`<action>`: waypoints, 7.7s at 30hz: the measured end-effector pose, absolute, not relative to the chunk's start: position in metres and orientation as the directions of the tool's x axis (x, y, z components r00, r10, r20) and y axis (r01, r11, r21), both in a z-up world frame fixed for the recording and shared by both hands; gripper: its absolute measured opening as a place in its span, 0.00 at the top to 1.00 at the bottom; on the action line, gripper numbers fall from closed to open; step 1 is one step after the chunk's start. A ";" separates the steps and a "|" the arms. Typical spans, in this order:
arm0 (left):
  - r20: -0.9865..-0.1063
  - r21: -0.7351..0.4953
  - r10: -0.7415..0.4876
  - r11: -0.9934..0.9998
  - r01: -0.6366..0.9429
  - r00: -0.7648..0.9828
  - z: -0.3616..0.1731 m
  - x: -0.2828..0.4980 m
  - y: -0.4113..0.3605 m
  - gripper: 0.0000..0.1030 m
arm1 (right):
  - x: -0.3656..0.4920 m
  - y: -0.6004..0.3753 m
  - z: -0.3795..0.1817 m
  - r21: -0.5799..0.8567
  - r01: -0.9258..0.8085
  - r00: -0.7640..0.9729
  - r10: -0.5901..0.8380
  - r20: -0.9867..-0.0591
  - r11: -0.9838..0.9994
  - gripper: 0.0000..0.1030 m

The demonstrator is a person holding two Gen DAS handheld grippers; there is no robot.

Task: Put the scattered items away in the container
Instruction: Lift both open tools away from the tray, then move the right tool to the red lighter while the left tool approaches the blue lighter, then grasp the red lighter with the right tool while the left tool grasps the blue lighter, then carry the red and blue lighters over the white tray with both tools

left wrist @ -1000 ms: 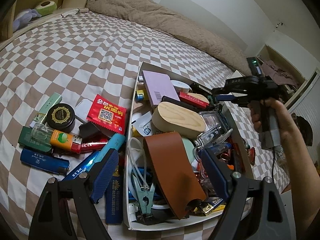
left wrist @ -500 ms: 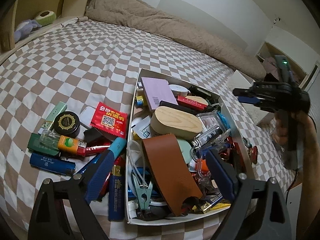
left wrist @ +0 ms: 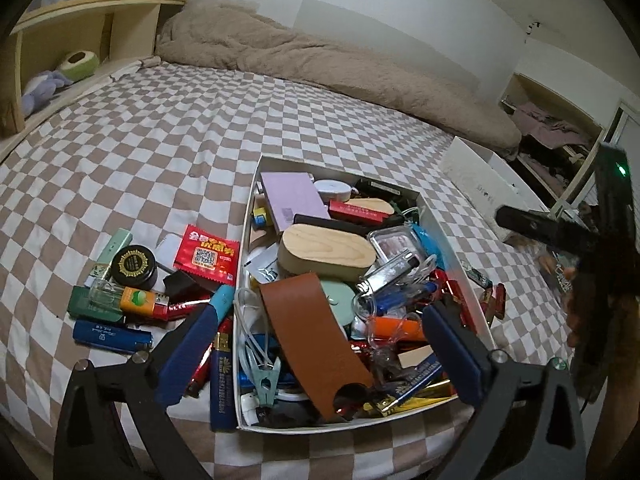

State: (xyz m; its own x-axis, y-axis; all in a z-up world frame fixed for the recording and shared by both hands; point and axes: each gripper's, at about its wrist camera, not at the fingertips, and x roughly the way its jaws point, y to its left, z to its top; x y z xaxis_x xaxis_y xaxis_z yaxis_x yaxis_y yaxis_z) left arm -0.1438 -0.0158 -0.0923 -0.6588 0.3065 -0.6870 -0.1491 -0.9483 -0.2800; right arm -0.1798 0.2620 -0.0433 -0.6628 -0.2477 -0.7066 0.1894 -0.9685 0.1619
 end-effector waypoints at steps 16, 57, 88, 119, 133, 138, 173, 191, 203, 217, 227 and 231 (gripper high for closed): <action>-0.666 -0.224 0.267 -0.962 -0.155 -0.696 -0.063 -0.123 -0.002 0.00 | -0.116 0.271 -0.020 0.116 0.176 -0.758 -0.210 -0.617 -0.978 0.00; -0.692 -0.023 -0.079 -0.991 0.132 -0.717 -0.068 -0.112 -0.136 0.00 | -0.096 0.376 -0.069 -0.077 -0.074 -0.719 0.107 -0.687 -0.994 0.00; -0.853 0.116 -0.128 -0.992 0.056 -0.506 -0.186 -0.134 -0.188 0.00 | -0.151 0.423 -0.184 -0.051 0.118 -0.524 -0.018 -0.852 -0.992 0.00; -0.961 -0.045 0.021 -0.996 0.082 -0.277 -0.191 -0.210 -0.125 0.00 | -0.160 0.426 -0.193 -0.054 0.115 -0.589 -0.025 -0.808 -0.992 0.00; -0.965 0.038 -0.056 -0.996 0.077 -0.256 -0.194 -0.218 -0.113 0.00 | -0.166 0.415 -0.185 -0.098 0.218 -0.563 -0.043 -0.825 -0.971 0.01; -0.963 0.037 -0.057 -0.996 0.081 -0.263 -0.195 -0.213 -0.111 0.00 | -0.179 0.400 -0.182 -0.203 0.376 -0.544 -0.038 -0.838 -0.904 0.01; -0.928 -0.081 0.014 -0.983 0.166 -0.372 -0.182 -0.179 -0.136 0.19 | -0.171 0.375 -0.186 -0.302 0.441 -0.674 -0.090 -0.733 -0.845 0.21; -0.870 -0.144 0.090 -0.987 0.075 -0.485 -0.145 -0.172 -0.119 0.19 | -0.150 0.397 -0.097 -0.038 0.220 -0.737 -0.140 -0.661 -0.975 0.21; -0.735 -0.165 0.155 -0.985 -0.047 -0.660 -0.073 -0.150 -0.071 0.19 | -0.124 0.364 -0.059 0.093 0.233 -0.757 -0.241 -0.607 -0.968 0.21; -0.597 -0.126 0.205 -0.979 -0.162 -0.775 -0.017 -0.148 -0.022 0.19 | -0.115 0.334 -0.012 0.195 0.252 -0.802 -0.317 -0.507 -0.948 0.21; -0.520 -0.177 0.269 -0.963 -0.205 -0.811 0.002 -0.169 -0.008 0.19 | -0.134 0.308 -0.002 0.274 0.265 -0.801 -0.369 -0.472 -0.924 0.21; -0.513 -0.179 0.279 -0.960 -0.217 -0.812 -0.001 -0.179 -0.003 0.19 | -0.145 0.301 -0.005 0.308 0.257 -0.792 -0.382 -0.476 -0.916 0.21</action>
